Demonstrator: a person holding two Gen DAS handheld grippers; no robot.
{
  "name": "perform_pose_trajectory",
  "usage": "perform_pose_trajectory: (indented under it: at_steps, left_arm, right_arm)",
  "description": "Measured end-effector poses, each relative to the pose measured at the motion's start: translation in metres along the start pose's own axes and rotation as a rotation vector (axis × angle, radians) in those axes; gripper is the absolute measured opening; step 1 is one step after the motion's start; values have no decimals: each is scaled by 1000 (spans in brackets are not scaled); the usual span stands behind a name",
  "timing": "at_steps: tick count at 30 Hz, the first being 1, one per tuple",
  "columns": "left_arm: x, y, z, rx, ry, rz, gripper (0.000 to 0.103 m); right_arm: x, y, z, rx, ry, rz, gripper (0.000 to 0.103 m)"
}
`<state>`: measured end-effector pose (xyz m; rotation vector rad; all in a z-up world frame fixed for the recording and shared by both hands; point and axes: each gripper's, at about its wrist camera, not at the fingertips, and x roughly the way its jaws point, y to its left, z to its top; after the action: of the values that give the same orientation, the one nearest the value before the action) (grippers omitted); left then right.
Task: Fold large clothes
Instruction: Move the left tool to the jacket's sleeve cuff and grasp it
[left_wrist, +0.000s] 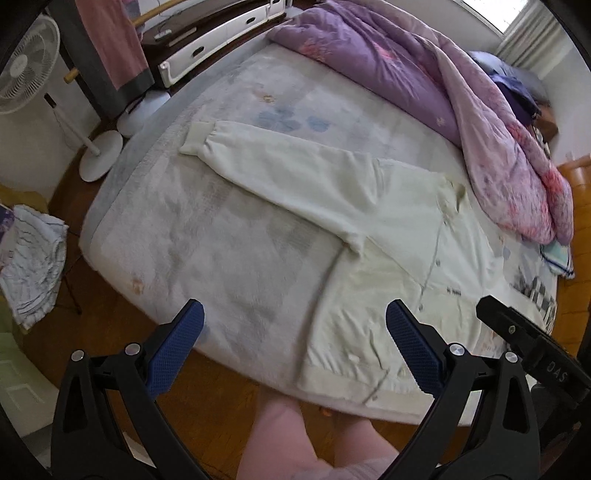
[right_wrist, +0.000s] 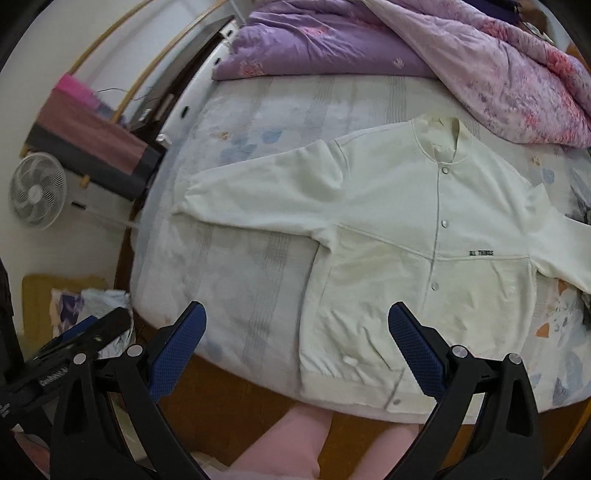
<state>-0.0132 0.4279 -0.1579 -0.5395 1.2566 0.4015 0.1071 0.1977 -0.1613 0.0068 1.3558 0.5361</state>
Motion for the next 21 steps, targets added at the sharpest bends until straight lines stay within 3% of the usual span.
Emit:
perform_pose_trajectory:
  at_steps: [5, 9, 17, 21]
  left_arm:
    - [52, 57, 55, -127, 13, -68, 98]
    - [99, 102, 97, -237, -37, -115, 98]
    - [197, 177, 162, -409, -138, -92, 98]
    - [246, 207, 183, -504, -120, -93, 98]
  right_arm:
    - [43, 14, 35, 18, -29, -71, 95]
    - [81, 12, 58, 10, -53, -99, 95]
    - [143, -7, 85, 46, 15, -195, 87]
    - [167, -15, 88, 37, 61, -259, 87]
